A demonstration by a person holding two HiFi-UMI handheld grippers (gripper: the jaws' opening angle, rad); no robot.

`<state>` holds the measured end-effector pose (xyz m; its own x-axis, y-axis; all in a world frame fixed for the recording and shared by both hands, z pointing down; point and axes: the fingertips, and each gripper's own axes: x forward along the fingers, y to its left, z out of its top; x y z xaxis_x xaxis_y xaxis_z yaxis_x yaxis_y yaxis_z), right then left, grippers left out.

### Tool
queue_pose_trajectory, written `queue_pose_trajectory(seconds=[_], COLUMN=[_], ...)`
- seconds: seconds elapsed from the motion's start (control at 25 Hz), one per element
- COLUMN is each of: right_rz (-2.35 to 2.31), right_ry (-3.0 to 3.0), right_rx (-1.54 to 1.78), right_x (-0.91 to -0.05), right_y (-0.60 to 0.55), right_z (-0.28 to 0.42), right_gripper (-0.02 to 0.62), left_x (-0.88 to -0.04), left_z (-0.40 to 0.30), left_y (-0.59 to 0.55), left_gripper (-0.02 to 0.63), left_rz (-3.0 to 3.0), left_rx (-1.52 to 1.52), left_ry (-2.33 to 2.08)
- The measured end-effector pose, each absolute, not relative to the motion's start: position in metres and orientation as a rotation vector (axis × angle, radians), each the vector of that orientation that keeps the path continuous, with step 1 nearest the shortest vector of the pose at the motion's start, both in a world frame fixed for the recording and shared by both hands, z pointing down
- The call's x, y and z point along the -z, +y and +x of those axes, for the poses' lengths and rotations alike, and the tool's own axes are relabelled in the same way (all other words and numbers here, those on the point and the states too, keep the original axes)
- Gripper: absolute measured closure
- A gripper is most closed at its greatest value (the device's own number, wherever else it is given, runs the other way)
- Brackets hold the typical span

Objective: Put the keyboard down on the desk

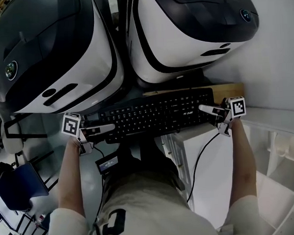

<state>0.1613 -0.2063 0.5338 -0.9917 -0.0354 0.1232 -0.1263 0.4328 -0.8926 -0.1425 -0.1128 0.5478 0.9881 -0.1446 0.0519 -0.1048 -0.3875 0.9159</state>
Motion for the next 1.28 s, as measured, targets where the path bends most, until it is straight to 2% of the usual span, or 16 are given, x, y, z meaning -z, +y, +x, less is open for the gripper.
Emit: queue_pose_trajectory(seconds=[0.4, 1.28], right_rz=[0.076, 0.130], right_ry=[-2.476, -2.537], right_rx=[-1.727, -1.704], right_x=[-0.542, -0.540], right_y=[-0.220, -0.206], right_z=[0.160, 0.164], right_gripper=[0.480, 0.477], left_x=[-0.544, -0.538], left_z=[-0.143, -0.138], left_y=[-0.113, -0.116], left_gripper=[0.516, 0.514], left_rz=[1.906, 1.931], left_rx=[0.048, 0.015], left_ry=[-0.266, -0.222])
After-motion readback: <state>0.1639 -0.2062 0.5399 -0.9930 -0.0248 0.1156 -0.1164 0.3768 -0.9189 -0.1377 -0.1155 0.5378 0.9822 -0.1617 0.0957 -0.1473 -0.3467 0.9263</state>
